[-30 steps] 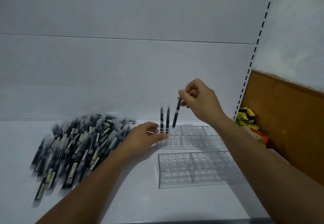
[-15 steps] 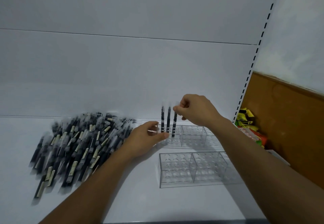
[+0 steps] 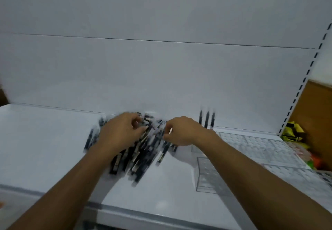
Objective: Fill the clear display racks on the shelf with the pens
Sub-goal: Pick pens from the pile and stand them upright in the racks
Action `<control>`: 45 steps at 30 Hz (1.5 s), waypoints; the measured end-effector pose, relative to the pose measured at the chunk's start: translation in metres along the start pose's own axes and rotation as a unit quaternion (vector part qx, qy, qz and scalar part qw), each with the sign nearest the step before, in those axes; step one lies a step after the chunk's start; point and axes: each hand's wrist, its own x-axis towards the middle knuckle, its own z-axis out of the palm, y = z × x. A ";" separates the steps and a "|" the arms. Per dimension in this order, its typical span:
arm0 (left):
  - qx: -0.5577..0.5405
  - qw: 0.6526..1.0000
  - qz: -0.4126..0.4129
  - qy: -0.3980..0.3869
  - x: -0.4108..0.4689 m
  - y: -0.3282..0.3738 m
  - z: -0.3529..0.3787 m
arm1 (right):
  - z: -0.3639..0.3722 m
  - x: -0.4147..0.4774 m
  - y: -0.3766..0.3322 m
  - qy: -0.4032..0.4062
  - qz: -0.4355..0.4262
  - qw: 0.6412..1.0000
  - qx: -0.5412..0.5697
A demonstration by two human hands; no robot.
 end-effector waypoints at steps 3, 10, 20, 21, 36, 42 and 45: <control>0.025 0.999 -0.040 0.016 -0.008 -0.026 -0.016 | 0.013 0.012 -0.015 -0.005 -0.014 1.000 -0.014; 0.011 0.988 -0.127 -0.081 0.001 -0.050 -0.018 | 0.031 0.025 -0.032 0.013 0.022 0.999 -0.030; 0.062 0.979 -0.120 -0.153 0.020 -0.029 -0.014 | 0.031 0.032 -0.025 -0.001 0.075 0.995 0.064; 0.062 0.978 -0.117 -0.160 0.020 -0.027 -0.014 | 0.032 0.033 -0.026 -0.003 0.077 0.995 0.059; -0.285 0.925 -0.210 -0.139 0.008 -0.011 -0.020 | 0.018 0.025 -0.031 0.035 0.078 0.958 0.275; -0.323 0.920 -0.181 -0.126 0.008 -0.003 -0.008 | 0.011 0.020 -0.022 0.099 0.069 0.894 0.431; -0.285 0.947 -0.132 -0.067 0.013 0.000 -0.004 | 0.004 0.015 -0.018 0.132 0.055 0.863 0.485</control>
